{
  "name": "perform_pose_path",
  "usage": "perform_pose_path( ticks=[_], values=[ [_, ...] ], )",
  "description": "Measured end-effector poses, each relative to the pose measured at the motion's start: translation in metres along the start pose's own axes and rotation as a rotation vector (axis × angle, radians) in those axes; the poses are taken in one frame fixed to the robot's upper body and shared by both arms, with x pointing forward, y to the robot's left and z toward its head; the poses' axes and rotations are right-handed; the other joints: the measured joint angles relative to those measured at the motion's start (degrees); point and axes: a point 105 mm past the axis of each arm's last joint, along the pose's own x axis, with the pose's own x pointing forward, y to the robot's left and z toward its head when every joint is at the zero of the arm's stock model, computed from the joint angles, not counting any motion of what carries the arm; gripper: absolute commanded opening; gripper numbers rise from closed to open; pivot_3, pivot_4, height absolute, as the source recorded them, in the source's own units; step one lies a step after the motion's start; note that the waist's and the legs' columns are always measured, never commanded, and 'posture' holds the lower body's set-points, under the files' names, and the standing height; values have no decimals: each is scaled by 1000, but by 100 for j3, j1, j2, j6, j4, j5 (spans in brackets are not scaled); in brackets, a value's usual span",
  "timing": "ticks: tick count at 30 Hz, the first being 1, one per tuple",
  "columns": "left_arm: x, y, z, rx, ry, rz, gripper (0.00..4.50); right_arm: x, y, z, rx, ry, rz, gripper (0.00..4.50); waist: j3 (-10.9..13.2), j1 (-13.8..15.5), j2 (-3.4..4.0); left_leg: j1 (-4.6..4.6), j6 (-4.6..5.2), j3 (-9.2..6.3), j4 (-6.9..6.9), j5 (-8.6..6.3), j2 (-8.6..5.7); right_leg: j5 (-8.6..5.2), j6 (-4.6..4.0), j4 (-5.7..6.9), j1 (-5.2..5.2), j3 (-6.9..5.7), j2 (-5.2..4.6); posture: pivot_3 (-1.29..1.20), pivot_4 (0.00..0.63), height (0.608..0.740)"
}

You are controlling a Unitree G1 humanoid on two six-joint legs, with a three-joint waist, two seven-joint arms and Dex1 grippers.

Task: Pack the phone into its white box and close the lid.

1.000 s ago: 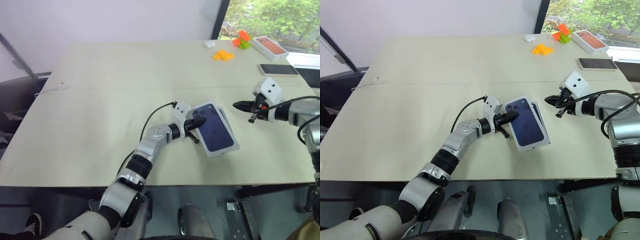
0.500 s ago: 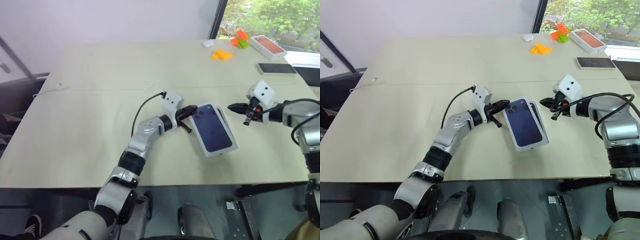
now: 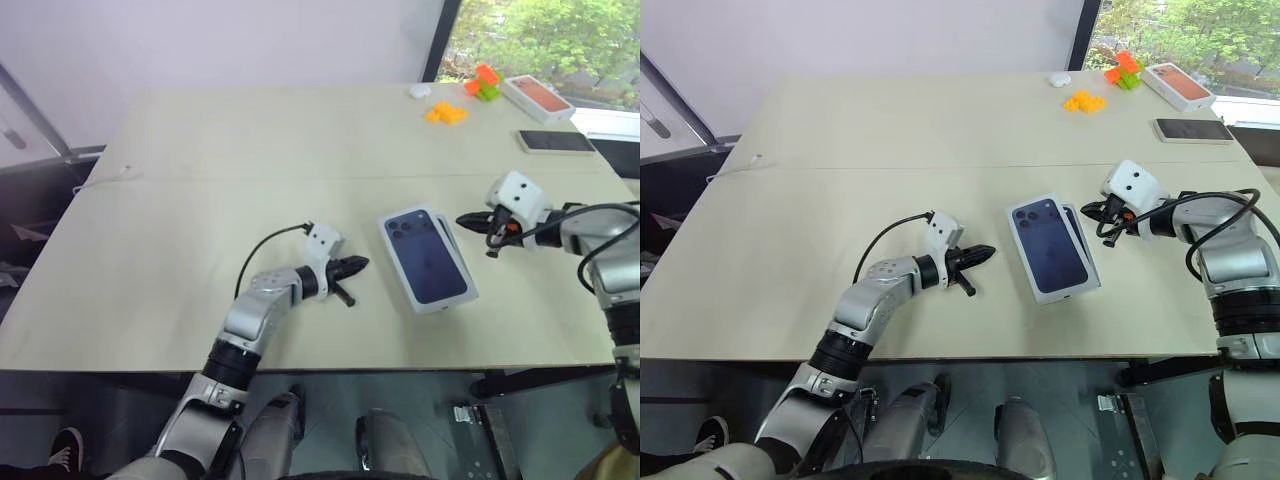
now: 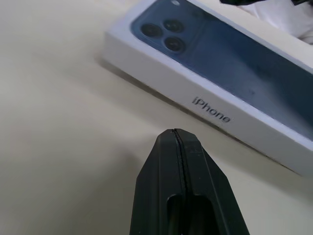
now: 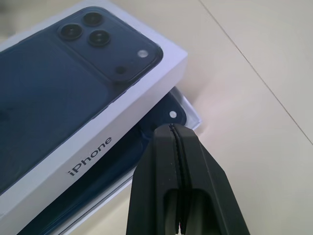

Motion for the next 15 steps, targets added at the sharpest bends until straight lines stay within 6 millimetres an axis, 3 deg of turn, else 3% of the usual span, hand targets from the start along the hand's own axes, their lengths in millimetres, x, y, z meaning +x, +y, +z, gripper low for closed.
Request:
perform_pose_path(
  ticks=[9,15],
  values=[
    [23,-6,1,41,12,-46,0,4,14,-21,-38,77,28,36,-1,-16,1,2,2,1,-3,-1,1,-1,4,-1,19,-1,1,0,150,740],
    [30,-11,7,32,-3,-61,0,6,19,-19,-48,71,35,36,0,-14,0,8,3,1,4,-2,-1,0,4,-2,31,-2,-1,0,150,740]
  ],
)
